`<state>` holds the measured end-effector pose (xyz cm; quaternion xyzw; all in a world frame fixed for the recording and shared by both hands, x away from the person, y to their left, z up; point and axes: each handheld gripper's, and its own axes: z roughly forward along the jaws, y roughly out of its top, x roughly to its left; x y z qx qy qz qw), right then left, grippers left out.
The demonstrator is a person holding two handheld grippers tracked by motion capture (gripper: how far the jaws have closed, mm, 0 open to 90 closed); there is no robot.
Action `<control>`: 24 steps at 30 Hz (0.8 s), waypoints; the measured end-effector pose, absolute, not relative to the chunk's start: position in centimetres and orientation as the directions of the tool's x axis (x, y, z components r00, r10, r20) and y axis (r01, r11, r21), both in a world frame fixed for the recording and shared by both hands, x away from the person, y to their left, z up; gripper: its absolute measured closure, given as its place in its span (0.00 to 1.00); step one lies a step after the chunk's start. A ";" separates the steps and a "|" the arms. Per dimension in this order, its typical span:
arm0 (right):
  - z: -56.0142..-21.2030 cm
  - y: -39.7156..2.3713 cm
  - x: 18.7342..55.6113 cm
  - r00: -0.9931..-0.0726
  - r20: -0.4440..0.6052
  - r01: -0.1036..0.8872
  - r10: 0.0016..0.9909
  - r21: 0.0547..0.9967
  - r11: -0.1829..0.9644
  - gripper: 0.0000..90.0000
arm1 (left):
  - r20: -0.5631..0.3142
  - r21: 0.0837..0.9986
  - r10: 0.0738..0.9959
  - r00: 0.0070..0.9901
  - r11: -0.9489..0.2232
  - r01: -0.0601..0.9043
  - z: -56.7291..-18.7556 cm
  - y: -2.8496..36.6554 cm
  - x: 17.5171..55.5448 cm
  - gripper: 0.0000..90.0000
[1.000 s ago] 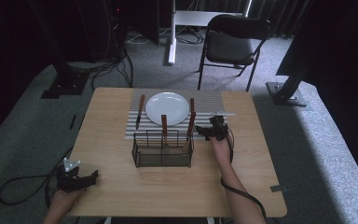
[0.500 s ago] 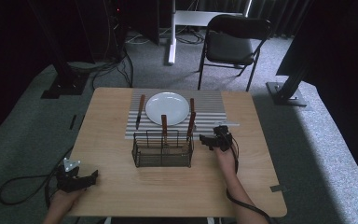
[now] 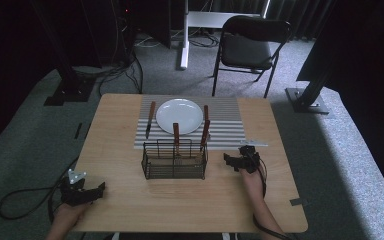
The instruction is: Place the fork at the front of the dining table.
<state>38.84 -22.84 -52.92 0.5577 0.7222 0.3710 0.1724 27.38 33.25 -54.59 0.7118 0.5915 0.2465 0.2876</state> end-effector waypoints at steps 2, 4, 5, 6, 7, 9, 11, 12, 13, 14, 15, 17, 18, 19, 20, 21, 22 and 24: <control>-52.9 -23.4 38.3 -0.311 0.152 0.673 0.938 0.732 0.104 0.17 | 0.011 0.701 0.984 0.179 -0.135 0.700 -54.6 33.3 27.4 0.08; -52.9 -24.0 37.8 -0.300 0.149 0.669 0.942 0.737 0.096 0.16 | 0.011 0.701 0.984 0.179 -0.135 0.700 -54.6 33.3 27.4 0.08; -52.9 -24.3 37.5 -0.294 0.153 0.667 0.943 0.740 0.088 0.16 | 0.011 0.701 0.984 0.179 -0.135 0.700 -54.6 33.3 27.4 0.08; -52.9 -24.7 37.3 -0.291 0.152 0.664 0.945 0.743 0.085 0.16 | 0.011 0.701 0.984 0.179 -0.135 0.700 -54.6 33.3 27.4 0.08; -52.9 -25.0 37.1 -0.294 0.152 0.665 0.944 0.742 0.087 0.16 | 0.011 0.701 0.984 0.179 -0.135 0.700 -54.6 33.3 27.4 0.08; -52.9 -25.7 36.6 -0.290 0.136 0.660 0.947 0.745 0.095 0.16 | 0.011 0.701 0.984 0.179 -0.135 0.700 -54.6 33.3 27.4 0.08; -52.9 -26.3 36.0 -0.287 0.142 0.655 0.947 0.751 0.086 0.16 | 0.011 0.701 0.984 0.179 -0.135 0.700 -54.6 33.3 27.4 0.08; -52.9 -26.3 36.0 -0.287 0.142 0.655 0.947 0.751 0.086 0.16 | 0.011 0.701 0.984 0.179 -0.135 0.700 -54.6 33.3 27.4 0.08; -53.0 -27.0 35.4 -0.282 0.148 0.657 0.948 0.750 0.079 0.16 | 0.011 0.701 0.984 0.179 -0.135 0.700 -54.6 33.3 27.4 0.08; -53.1 -27.3 35.1 -0.282 0.141 0.657 0.949 0.750 0.084 0.15 | 0.011 0.701 0.984 0.179 -0.135 0.700 -54.6 33.3 27.4 0.08; -53.3 -27.6 34.8 -0.281 0.135 0.659 0.950 0.747 0.089 0.15 | 0.011 0.701 0.984 0.179 -0.135 0.700 -54.6 33.3 27.4 0.08; -53.6 -28.3 34.2 -0.277 0.139 0.665 0.951 0.742 0.085 0.15 | 0.011 0.701 0.984 0.179 -0.135 0.700 -54.6 33.3 27.4 0.08; -53.6 -28.3 34.2 -0.277 0.139 0.665 0.951 0.742 0.085 0.15 | 0.011 0.701 0.984 0.179 -0.135 0.700 -54.6 33.3 27.4 0.08; -53.7 -28.6 33.9 -0.274 0.143 0.669 0.951 0.739 0.081 0.15 | 0.011 0.701 0.984 0.179 -0.135 0.700 -54.6 33.3 27.4 0.08; -54.0 -29.3 33.3 -0.268 0.157 0.673 0.951 0.737 0.068 0.15 | 0.011 0.701 0.984 0.179 -0.135 0.700 -54.6 33.3 27.4 0.08; -54.1 -29.7 33.0 -0.266 0.156 0.673 0.951 0.736 0.068 0.15 | 0.011 0.701 0.984 0.179 -0.135 0.700 -54.6 33.3 27.4 0.08; -54.2 -29.9 32.7 -0.265 0.146 0.672 0.953 0.736 0.074 0.15 | 0.011 0.701 0.984 0.179 -0.135 0.700 -54.6 33.3 27.4 0.08; -54.3 -30.1 32.4 -0.261 0.131 0.672 0.957 0.736 0.083 0.15 | 0.011 0.701 0.984 0.179 -0.135 0.700 -54.6 33.3 27.4 0.08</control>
